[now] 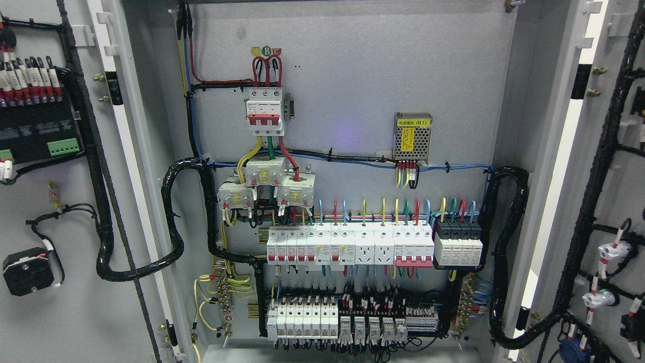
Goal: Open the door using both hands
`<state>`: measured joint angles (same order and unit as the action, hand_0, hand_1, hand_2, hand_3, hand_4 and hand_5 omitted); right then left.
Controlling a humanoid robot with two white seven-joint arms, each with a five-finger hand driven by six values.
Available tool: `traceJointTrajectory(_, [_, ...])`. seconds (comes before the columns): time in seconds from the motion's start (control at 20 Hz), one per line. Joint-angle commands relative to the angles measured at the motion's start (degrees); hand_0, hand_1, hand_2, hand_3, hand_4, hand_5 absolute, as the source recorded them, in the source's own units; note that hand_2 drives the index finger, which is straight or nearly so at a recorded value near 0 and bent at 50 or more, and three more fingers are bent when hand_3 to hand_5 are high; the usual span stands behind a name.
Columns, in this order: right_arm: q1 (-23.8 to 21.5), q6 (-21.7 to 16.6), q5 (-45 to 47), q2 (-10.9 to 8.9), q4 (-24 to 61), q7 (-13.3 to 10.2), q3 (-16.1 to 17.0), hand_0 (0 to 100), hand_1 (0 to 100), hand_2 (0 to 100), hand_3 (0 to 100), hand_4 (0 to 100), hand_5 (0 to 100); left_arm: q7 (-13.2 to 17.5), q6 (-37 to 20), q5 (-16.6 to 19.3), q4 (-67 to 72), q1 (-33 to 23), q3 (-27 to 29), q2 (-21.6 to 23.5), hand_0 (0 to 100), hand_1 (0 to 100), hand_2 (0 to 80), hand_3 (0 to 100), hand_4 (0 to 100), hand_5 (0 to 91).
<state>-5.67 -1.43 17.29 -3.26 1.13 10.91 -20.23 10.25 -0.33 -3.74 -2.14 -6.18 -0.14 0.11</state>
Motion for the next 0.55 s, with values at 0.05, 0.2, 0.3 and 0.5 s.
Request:
traceJointTrajectory(0.05, [0.0,-0.1,-0.5,0.71,0.4,0.0,0.3,38,0,0,0,0,0,0.0,0.0,-0.1,-0.3,0.0,1.2,-2.0,0,0,0.0,0,0,0.0])
traceJointTrajectory(0.2, [0.0,-0.1,-0.5,0.62,0.5,0.0,0.4,38,0,0,0,0,0,0.0,0.0,-0.1,-0.3,0.0,1.2,-2.0,0,0,0.0,0,0,0.0])
traceJointTrajectory(0.3, [0.0,-0.1,-0.5,0.62,0.5,0.0,0.4,38,0,0,0,0,0,0.0,0.0,-0.1,-0.3,0.0,1.2,-2.0,0,0,0.0,0,0,0.0])
traceJointTrajectory(0.5, [0.0,-0.1,-0.5,0.62,0.5,0.1,0.4,38,0,0,0,0,0,0.0,0.0,-0.1,-0.3,0.0,1.2,-2.0,0,0,0.0,0,0,0.0])
